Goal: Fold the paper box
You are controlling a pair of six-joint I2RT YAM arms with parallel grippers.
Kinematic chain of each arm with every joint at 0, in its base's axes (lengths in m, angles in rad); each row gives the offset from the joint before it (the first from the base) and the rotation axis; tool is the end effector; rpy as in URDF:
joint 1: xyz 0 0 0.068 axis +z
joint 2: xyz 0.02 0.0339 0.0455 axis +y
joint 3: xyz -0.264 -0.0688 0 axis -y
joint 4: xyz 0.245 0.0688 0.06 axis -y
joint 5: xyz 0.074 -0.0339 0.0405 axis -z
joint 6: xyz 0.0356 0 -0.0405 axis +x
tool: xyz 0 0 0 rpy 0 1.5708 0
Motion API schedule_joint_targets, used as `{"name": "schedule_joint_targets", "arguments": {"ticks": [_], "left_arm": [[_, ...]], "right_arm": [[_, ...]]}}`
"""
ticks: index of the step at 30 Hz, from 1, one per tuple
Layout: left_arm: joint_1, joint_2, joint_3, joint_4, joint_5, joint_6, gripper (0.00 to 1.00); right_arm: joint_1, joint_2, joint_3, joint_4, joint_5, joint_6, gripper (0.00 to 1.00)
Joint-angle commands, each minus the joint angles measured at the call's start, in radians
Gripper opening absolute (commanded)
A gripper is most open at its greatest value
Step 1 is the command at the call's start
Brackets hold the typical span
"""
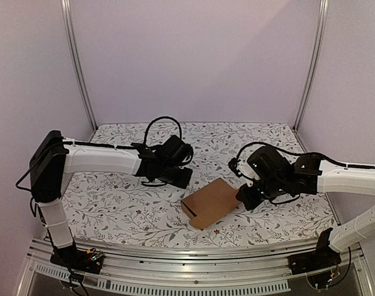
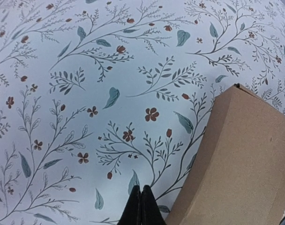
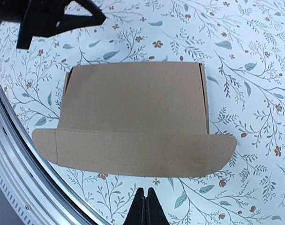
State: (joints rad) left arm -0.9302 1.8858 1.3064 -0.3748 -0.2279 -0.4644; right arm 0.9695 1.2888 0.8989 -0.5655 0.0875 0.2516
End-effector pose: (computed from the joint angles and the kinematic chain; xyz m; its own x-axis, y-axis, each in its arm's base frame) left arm 0.2470 -0.3179 0.1919 -0.7508 0.2771 -0.5996 0.4101 0.9072 -0.0942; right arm 0.1492 0.2119 0.2401 -0.6448 -0.5015 -0.5769 -0.6529 0.7537 0.0746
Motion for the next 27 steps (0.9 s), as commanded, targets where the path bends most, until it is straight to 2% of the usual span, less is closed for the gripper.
{"name": "schedule_joint_targets", "arguments": {"ticks": [1,7,12,20,27], "left_arm": [[0.009,-0.101,-0.095,-0.067,0.013,-0.084,0.00],[-0.015,-0.196,-0.237,-0.043,0.095,-0.227,0.00],[-0.060,-0.207,-0.333,0.055,0.186,-0.363,0.00],[-0.090,-0.133,-0.404,0.346,0.305,-0.505,0.00],[-0.066,-0.064,-0.375,0.418,0.293,-0.501,0.00]], "right_arm": [[-0.041,0.029,0.080,0.034,-0.016,-0.073,0.00],[-0.111,0.113,0.121,0.214,-0.141,-0.096,0.00],[-0.133,0.224,0.192,0.233,-0.217,-0.109,0.00],[-0.135,0.307,0.132,0.300,-0.188,-0.102,0.00],[-0.134,0.313,0.025,0.329,-0.177,-0.081,0.00]]}}
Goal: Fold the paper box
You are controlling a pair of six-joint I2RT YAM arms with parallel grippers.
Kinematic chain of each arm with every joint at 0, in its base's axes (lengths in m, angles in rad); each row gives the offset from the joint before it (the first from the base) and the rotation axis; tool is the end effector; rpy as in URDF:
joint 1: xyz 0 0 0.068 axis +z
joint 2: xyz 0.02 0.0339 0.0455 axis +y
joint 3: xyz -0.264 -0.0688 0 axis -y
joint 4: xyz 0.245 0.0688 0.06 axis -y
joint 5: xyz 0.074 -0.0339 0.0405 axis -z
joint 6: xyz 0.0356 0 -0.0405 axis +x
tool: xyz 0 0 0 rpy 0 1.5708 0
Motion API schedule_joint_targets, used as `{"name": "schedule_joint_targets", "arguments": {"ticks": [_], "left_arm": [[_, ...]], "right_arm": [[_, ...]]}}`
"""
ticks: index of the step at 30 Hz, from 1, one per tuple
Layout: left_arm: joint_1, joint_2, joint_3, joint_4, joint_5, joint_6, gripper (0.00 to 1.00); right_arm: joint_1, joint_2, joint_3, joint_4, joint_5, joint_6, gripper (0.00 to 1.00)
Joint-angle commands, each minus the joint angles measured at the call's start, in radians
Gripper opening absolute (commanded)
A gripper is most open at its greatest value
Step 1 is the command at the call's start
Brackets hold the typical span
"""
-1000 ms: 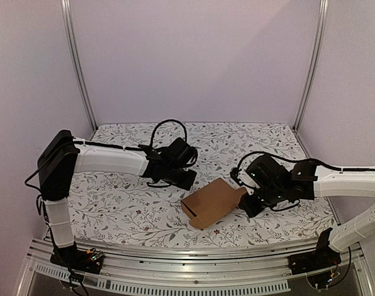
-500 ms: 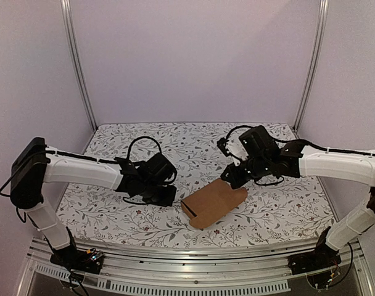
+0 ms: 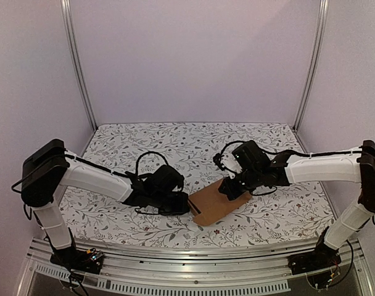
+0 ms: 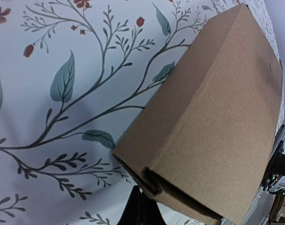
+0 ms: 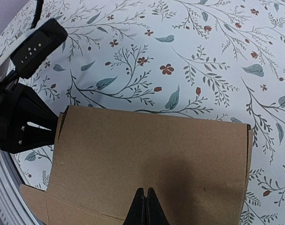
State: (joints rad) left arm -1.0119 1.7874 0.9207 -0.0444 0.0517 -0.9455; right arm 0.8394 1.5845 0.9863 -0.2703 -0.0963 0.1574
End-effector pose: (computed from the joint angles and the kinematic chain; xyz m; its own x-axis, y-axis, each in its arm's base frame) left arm 0.1831 -0.2962 0.1369 -0.9454 -0.0154 -0.3256 0.1657 0.8374 -0.5208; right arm 0.2182 0.2483 0.2055 -0.6262 -0.4641 -0.6265 -0.6927 0.7000 0.1737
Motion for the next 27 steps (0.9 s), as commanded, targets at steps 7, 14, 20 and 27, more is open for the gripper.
{"name": "schedule_joint_targets", "arguments": {"ticks": [7,14,20,27], "left_arm": [[0.080,0.089,0.050,0.148,0.055,0.020,0.00],[0.122,0.186,0.139,0.195,0.147,0.058,0.00],[0.167,0.232,0.208,0.182,0.197,0.091,0.00],[0.199,0.166,0.219,-0.008,0.110,0.178,0.00]], "right_arm": [[0.010,0.001,-0.175,0.067,0.012,0.064,0.00],[0.034,-0.008,-0.221,0.078,0.041,0.132,0.00],[0.041,-0.023,-0.214,0.075,0.072,0.182,0.00],[0.041,-0.016,-0.184,0.050,0.157,0.181,0.02]]}}
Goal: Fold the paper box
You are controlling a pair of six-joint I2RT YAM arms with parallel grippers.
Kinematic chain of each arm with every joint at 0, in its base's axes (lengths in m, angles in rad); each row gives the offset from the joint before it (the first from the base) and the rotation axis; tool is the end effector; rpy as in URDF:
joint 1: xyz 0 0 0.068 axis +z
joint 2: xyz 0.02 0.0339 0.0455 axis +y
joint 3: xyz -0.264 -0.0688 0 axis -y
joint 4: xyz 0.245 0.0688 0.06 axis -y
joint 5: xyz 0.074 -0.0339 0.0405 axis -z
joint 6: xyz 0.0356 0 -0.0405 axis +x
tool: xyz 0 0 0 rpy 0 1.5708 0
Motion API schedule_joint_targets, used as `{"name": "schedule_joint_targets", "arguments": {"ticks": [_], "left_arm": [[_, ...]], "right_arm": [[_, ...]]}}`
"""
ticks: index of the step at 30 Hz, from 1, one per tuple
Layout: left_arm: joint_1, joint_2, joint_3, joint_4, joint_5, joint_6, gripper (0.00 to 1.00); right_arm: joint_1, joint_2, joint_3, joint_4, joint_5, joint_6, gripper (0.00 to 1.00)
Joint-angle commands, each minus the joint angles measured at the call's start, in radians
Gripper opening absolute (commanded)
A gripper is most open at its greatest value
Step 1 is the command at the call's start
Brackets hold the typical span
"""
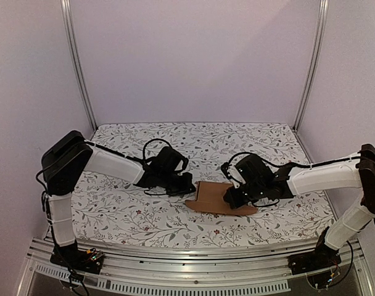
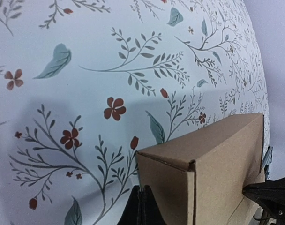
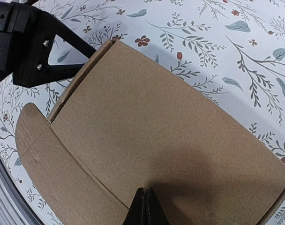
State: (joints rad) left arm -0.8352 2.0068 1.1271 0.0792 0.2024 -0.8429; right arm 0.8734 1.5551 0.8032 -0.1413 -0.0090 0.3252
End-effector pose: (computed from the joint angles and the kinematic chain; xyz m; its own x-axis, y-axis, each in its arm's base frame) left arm 0.2696 -0.3086 0.1241 -0.9328 -0.0592 -0.3556 0.1861 0.7655 -0.6159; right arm 0.1953 0.2336 0.1686 -0.7202 -0.3621 -0.5918 -0.5699 0.7952 0.2069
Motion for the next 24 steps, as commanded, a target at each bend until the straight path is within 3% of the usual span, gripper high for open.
{"name": "schedule_joint_targets", "arguments": {"ticks": [1,6,11,19,24], "left_arm": [[0.025,-0.066,0.015,-0.170,-0.062,0.091,0.00],[0.027,-0.109,0.043,-0.322,-0.108,0.162,0.02],[0.021,-0.144,0.043,-0.326,-0.052,0.175,0.09],[0.022,-0.164,0.006,-0.172,0.051,0.184,0.44],[0.025,-0.107,0.060,-0.147,0.121,0.177,0.51]], "right_arm": [[0.006,0.016,0.005,-0.084,0.077,0.011,0.02],[0.001,0.042,0.030,-0.094,0.099,0.005,0.02],[-0.007,0.051,0.048,-0.101,0.100,-0.003,0.02],[-0.007,0.034,0.067,-0.112,0.080,-0.016,0.02],[-0.007,0.019,0.065,-0.119,0.081,-0.020,0.02]]}}
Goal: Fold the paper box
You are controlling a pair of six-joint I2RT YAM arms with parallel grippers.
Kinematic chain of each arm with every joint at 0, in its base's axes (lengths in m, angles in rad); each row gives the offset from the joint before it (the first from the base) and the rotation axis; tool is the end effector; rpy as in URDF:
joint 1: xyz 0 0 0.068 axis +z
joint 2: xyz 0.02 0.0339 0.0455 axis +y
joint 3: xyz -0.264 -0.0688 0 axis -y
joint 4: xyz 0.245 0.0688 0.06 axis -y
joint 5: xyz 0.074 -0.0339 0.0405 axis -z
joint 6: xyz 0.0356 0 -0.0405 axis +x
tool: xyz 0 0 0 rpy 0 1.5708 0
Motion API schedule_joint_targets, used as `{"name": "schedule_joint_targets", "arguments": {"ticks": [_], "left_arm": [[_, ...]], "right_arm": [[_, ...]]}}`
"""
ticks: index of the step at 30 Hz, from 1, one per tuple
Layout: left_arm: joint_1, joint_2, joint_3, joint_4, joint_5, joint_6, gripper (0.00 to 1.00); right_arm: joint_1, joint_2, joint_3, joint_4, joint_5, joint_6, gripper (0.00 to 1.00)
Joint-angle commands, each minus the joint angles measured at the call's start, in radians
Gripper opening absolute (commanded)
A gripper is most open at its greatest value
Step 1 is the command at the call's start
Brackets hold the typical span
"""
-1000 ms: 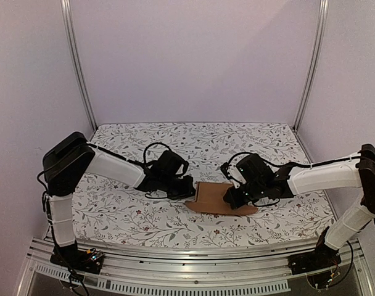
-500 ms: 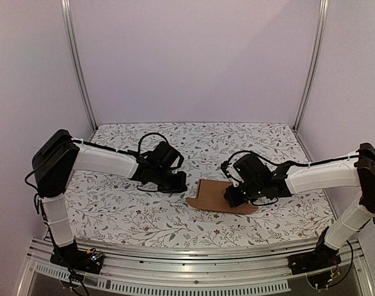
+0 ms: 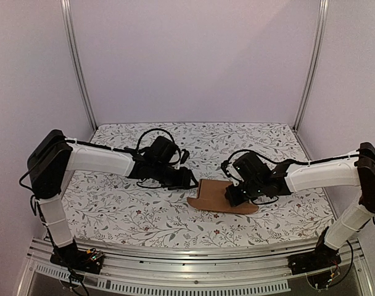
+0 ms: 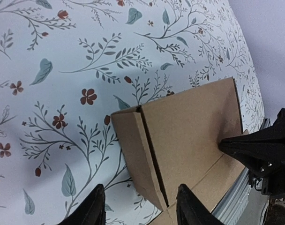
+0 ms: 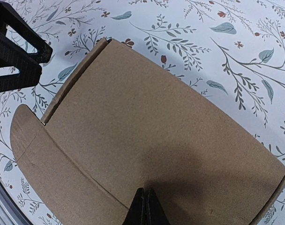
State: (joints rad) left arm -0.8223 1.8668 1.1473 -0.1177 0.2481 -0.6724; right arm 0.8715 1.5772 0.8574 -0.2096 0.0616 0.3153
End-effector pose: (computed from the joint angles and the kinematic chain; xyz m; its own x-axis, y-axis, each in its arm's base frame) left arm 0.2614 -0.2943 0.1691 -0.9076 0.0899 -0.4102 0.3284 0.7608 -0.5597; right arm 0.2019 0.2366 0.1733 -0.7198 -0.3750 -0.5841 -0.5437 0.8277 0.1386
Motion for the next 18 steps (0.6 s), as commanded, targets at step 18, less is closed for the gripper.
{"name": "schedule_joint_targets", "arguments": {"ticks": [18], "left_arm": [[0.012,0.170,0.112,0.025,0.080,-0.029,0.19]], "right_arm": [[-0.005,-0.035,0.020,-0.057,0.009,-0.008,0.03]]}}
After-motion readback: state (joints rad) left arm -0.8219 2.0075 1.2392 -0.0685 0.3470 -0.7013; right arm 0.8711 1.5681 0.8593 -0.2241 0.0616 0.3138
